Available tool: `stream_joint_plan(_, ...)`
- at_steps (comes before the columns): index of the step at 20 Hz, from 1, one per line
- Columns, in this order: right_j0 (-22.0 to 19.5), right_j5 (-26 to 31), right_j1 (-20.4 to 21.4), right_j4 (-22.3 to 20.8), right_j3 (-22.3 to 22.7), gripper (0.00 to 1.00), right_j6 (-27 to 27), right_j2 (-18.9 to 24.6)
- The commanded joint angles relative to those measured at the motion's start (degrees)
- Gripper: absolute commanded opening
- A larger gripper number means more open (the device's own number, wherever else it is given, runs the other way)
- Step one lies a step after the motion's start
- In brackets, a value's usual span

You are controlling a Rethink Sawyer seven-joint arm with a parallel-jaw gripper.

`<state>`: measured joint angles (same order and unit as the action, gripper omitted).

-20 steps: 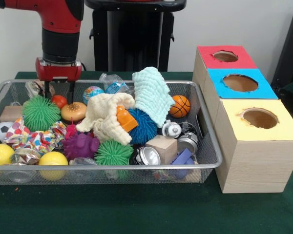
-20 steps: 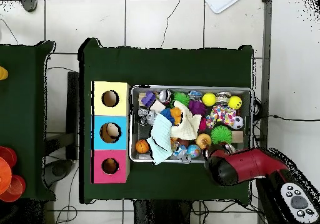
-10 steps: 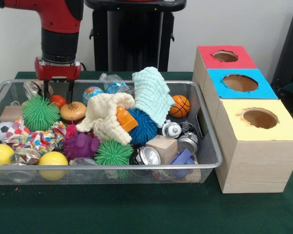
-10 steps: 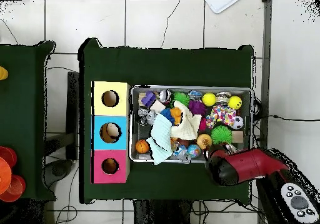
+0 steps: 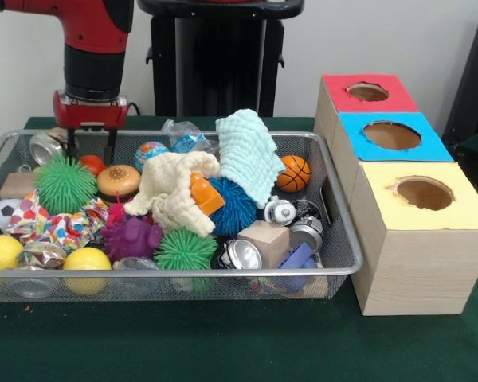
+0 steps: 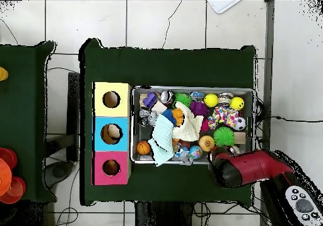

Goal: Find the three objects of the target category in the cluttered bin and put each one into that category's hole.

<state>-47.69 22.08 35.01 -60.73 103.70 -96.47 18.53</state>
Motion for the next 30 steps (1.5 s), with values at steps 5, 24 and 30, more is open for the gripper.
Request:
stream_joint_plan(5, -7.4, 11.7, 1.3, -1.4, -5.2, 1.0, 29.1, 5.2)
stream_joint_plan(24, -14.4, 8.9, -0.8, 0.9, -7.6, 1.0, 32.6, 12.9)
stream_joint_plan(30, -13.1, 1.4, -1.4, -3.1, -6.7, 1.0, 24.0, 12.3)
